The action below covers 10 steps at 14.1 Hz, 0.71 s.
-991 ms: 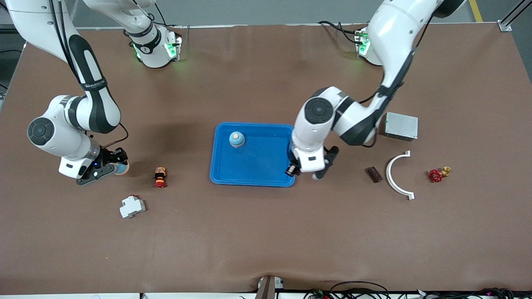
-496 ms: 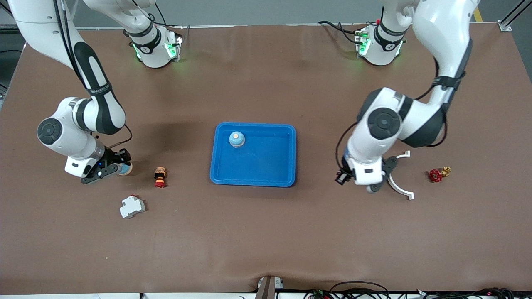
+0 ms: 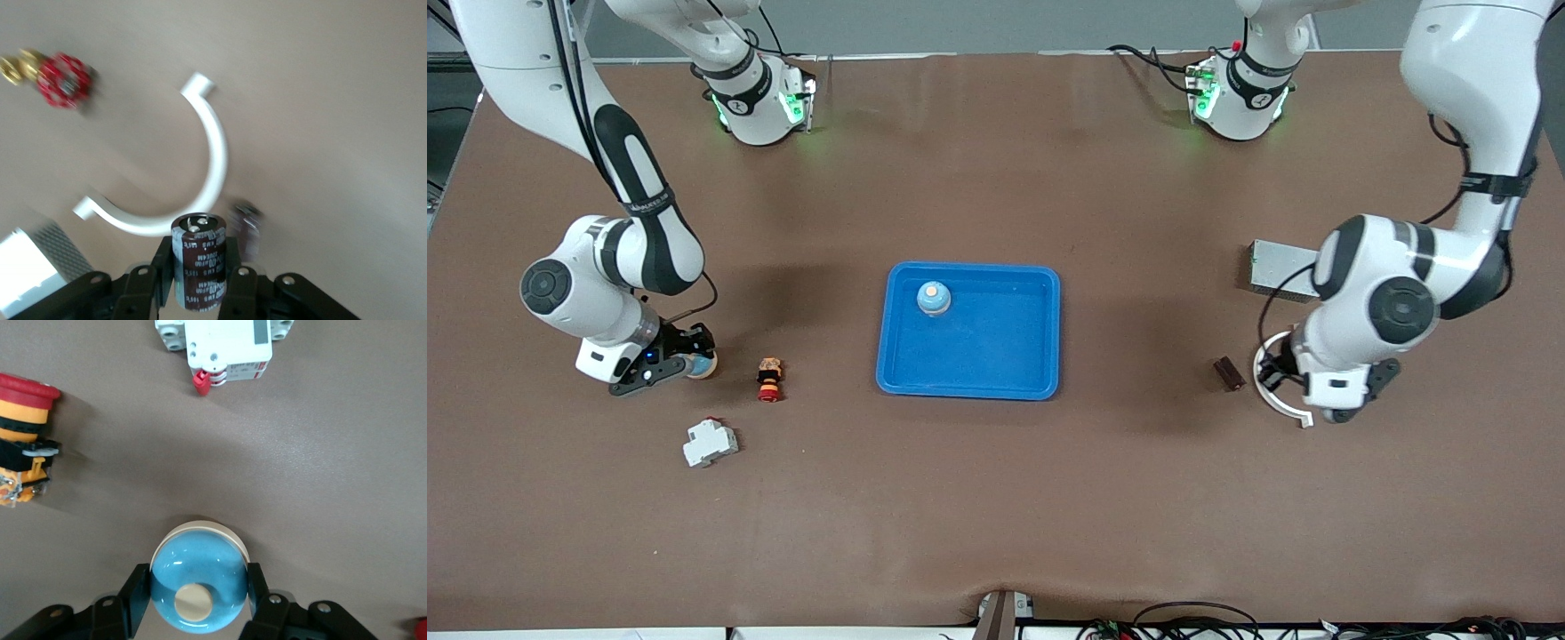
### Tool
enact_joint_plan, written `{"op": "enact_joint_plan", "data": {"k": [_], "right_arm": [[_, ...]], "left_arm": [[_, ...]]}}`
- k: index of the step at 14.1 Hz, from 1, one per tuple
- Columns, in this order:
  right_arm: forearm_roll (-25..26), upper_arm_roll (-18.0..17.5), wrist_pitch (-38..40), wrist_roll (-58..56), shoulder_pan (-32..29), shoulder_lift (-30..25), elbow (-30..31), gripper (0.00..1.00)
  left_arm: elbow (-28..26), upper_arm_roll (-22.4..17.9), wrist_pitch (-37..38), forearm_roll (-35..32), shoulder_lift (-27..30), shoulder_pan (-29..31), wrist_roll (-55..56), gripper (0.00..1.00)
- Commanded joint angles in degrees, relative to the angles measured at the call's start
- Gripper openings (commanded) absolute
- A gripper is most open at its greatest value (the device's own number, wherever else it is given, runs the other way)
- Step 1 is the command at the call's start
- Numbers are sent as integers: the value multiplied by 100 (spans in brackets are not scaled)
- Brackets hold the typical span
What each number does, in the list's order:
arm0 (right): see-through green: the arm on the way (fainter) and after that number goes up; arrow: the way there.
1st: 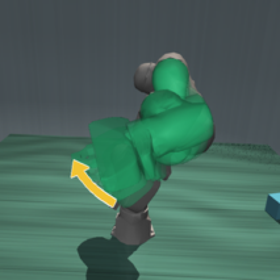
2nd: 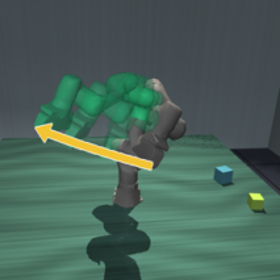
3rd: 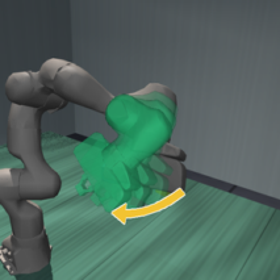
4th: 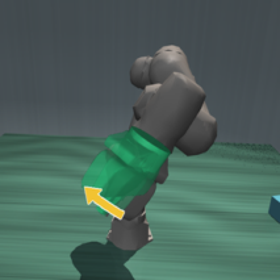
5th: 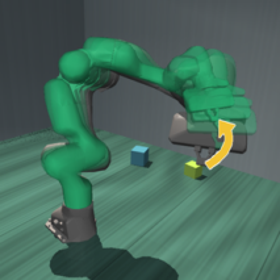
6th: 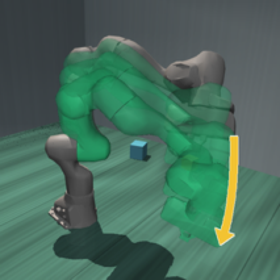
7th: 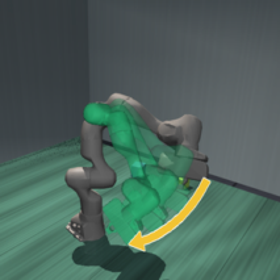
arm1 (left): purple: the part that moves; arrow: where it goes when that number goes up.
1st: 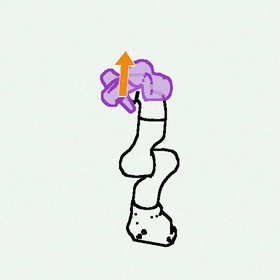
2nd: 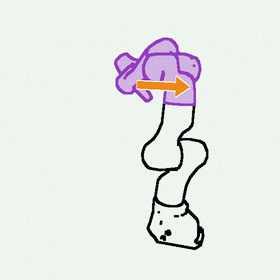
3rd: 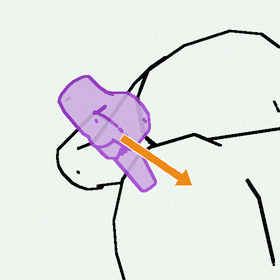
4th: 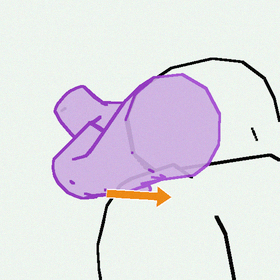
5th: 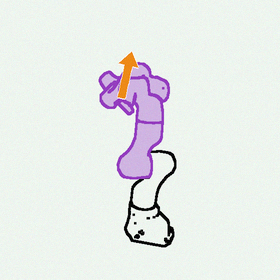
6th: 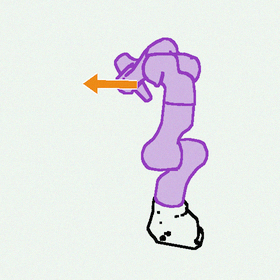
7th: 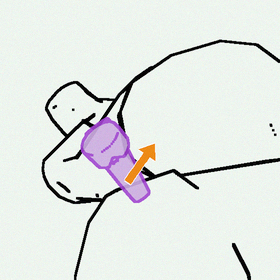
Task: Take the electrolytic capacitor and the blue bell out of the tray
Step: 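Carry the second capacitor to the white arc with the left gripper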
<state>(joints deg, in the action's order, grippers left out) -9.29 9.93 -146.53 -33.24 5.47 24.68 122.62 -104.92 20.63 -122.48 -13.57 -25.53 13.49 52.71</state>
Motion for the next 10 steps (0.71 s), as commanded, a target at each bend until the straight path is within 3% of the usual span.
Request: {"op": "enact_joint_plan", "data": {"k": [1,4,10], "right_arm": [[-283,-114,-120,-217,-116,54,25,0],[-590,-114,-191,-533,-116,116,25,0],[-635,-114,-262,-561,-116,230,-1,0]], "left_arm": [[-177,73,-22,-102,-4,461,-524,0],[-178,55,-171,-145,-276,629,-482,0],[-335,-130,-891,-637,-752,963,-463,0]]}}
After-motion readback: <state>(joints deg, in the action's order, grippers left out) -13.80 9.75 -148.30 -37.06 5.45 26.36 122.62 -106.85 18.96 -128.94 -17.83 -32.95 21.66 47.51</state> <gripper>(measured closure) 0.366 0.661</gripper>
